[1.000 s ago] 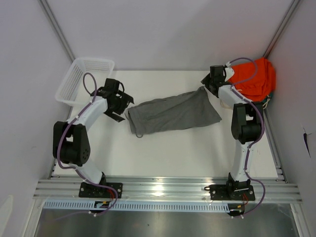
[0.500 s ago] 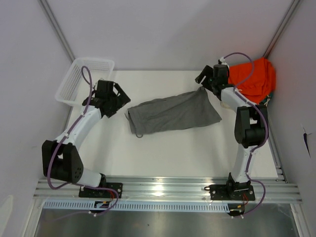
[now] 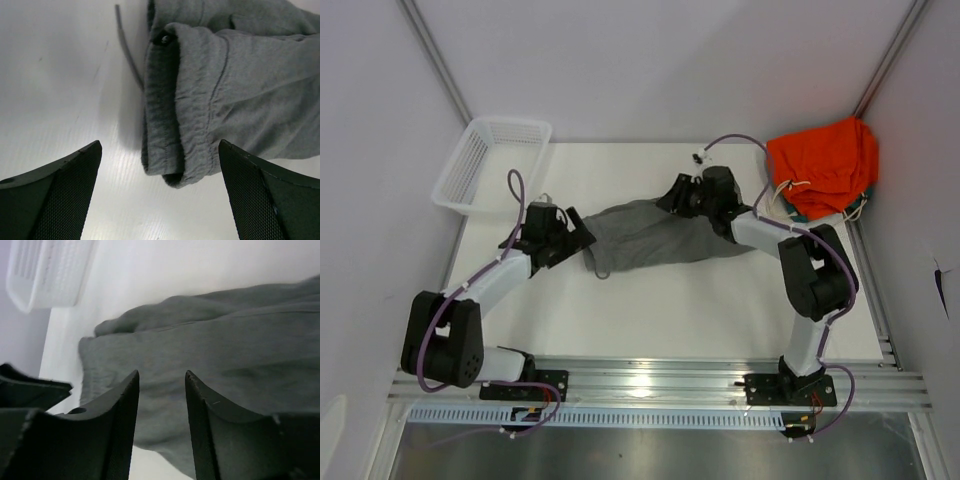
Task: Fold and stack the shorts
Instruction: Fold the shorts
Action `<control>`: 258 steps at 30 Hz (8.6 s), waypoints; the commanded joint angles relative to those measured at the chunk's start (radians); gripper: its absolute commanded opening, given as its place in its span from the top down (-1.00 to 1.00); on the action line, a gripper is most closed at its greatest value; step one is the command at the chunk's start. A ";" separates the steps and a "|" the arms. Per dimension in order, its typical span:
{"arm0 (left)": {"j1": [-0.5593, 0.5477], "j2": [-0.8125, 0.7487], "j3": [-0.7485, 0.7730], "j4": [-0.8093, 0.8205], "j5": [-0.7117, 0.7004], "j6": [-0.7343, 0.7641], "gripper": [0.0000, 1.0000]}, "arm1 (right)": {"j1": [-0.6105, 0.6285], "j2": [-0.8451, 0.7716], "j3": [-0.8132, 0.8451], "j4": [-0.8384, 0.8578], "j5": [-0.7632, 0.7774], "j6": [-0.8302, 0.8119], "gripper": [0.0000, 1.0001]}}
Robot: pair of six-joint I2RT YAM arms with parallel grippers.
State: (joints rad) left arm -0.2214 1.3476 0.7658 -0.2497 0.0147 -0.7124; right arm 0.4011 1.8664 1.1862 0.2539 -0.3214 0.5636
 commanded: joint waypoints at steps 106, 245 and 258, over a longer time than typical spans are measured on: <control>0.080 0.182 0.641 -0.499 -0.111 0.268 0.99 | 0.323 0.094 0.027 -0.053 0.219 -0.100 1.00; -0.469 0.437 0.958 -0.531 -0.216 0.056 -0.64 | 0.033 -0.119 -0.272 -0.153 0.286 0.004 0.58; -0.386 0.239 0.354 -0.064 -0.101 -0.021 -0.60 | 0.019 -0.334 -0.234 -0.308 0.367 -0.041 0.15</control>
State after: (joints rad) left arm -0.6468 1.6360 1.1751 -0.4870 -0.1692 -0.6930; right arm 0.4221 1.6058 0.9207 -0.0124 0.0032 0.5560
